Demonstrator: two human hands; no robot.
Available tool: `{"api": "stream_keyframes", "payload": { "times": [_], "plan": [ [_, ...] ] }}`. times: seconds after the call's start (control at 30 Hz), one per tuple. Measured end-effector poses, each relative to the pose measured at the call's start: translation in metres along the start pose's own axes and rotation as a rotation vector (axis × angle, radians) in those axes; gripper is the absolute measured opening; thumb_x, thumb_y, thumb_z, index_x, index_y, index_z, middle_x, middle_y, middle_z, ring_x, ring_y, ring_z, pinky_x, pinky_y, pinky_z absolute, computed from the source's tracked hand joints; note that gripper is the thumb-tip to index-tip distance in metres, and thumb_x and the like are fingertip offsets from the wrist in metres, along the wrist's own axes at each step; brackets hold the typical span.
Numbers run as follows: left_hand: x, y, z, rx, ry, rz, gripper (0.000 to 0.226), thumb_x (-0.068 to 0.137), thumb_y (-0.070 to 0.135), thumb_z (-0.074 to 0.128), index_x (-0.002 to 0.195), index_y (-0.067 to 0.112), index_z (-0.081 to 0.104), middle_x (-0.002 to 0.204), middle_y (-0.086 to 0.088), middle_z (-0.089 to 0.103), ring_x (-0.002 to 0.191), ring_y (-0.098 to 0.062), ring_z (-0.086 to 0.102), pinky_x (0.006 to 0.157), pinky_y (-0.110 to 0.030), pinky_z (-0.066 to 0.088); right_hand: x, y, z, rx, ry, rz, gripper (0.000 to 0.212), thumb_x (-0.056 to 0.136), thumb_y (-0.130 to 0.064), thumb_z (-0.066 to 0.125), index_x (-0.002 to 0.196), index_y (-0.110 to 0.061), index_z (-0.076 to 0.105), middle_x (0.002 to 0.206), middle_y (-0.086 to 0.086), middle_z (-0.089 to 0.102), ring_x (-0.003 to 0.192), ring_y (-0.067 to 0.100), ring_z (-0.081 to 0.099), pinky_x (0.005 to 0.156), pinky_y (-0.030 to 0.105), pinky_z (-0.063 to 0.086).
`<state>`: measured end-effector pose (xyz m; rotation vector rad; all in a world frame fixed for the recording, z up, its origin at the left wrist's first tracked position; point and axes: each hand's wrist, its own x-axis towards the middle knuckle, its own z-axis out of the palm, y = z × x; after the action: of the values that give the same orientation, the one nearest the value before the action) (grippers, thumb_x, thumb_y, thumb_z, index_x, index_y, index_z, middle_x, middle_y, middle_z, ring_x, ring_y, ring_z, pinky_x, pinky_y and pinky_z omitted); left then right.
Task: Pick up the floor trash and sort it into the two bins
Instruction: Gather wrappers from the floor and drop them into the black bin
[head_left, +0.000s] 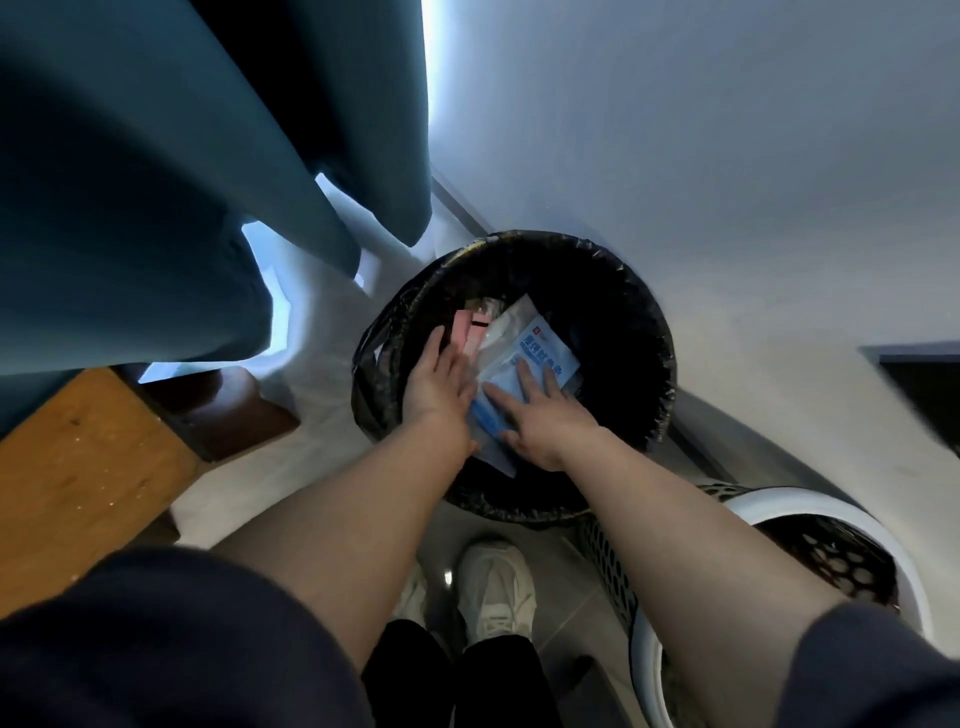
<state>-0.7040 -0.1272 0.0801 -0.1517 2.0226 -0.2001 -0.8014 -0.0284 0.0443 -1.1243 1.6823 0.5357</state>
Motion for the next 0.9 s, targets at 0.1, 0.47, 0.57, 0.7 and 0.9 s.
{"api": "stream_keyframes", "payload": {
  "times": [0.1, 0.47, 0.57, 0.7, 0.9],
  "plan": [
    [0.014, 0.003, 0.004, 0.0, -0.055, -0.019, 0.078, 0.094, 0.063, 0.026, 0.151, 0.021, -0.006, 0.159, -0.01, -0.011, 0.145, -0.031, -0.012, 0.108, -0.058, -0.018, 0.002, 0.001, 0.006, 0.018, -0.003, 0.006, 0.066, 0.1, -0.044, 0.037, 0.15, -0.043, -0.005, 0.157, 0.007, -0.025, 0.145, 0.037, -0.013, 0.119, 0.048, 0.005],
    [-0.146, -0.039, -0.034, -0.434, 0.254, -0.164, 0.075, 0.094, 0.061, 0.02, 0.151, 0.02, -0.005, 0.16, -0.01, -0.006, 0.146, -0.028, -0.01, 0.113, -0.054, -0.014, -0.145, -0.022, -0.052, -0.077, 0.278, 0.026, 0.066, 0.1, -0.053, 0.028, 0.151, -0.036, -0.012, 0.161, 0.006, -0.013, 0.147, 0.031, -0.013, 0.118, 0.054, 0.002],
    [-0.213, -0.048, -0.038, -0.589, 0.339, -0.297, 0.073, 0.094, 0.06, 0.023, 0.152, 0.02, 0.002, 0.16, -0.01, 0.002, 0.147, -0.028, -0.004, 0.113, -0.055, -0.01, -0.206, -0.046, -0.072, -0.117, 0.406, 0.037, 0.066, 0.099, -0.054, 0.025, 0.151, -0.034, -0.009, 0.161, 0.006, -0.012, 0.147, 0.031, -0.014, 0.117, 0.057, 0.0],
    [-0.309, -0.053, -0.041, -0.687, 0.387, -0.411, 0.071, 0.095, 0.058, 0.022, 0.152, 0.02, 0.003, 0.16, -0.011, 0.004, 0.147, -0.028, -0.001, 0.114, -0.057, -0.005, -0.288, -0.084, -0.096, -0.138, 0.528, 0.01, 0.065, 0.099, -0.054, 0.026, 0.152, -0.033, -0.006, 0.161, 0.008, -0.009, 0.147, 0.033, -0.013, 0.115, 0.06, 0.001],
    [-0.454, -0.047, -0.029, -0.865, 0.374, -0.586, 0.07, 0.095, 0.058, 0.023, 0.152, 0.022, 0.004, 0.16, -0.008, 0.002, 0.147, -0.026, -0.003, 0.114, -0.057, -0.003, -0.396, -0.145, -0.114, -0.159, 0.571, -0.074, 0.065, 0.099, -0.053, 0.028, 0.153, -0.031, 0.001, 0.161, 0.009, -0.006, 0.147, 0.034, -0.01, 0.114, 0.062, 0.0]
  ]
}}
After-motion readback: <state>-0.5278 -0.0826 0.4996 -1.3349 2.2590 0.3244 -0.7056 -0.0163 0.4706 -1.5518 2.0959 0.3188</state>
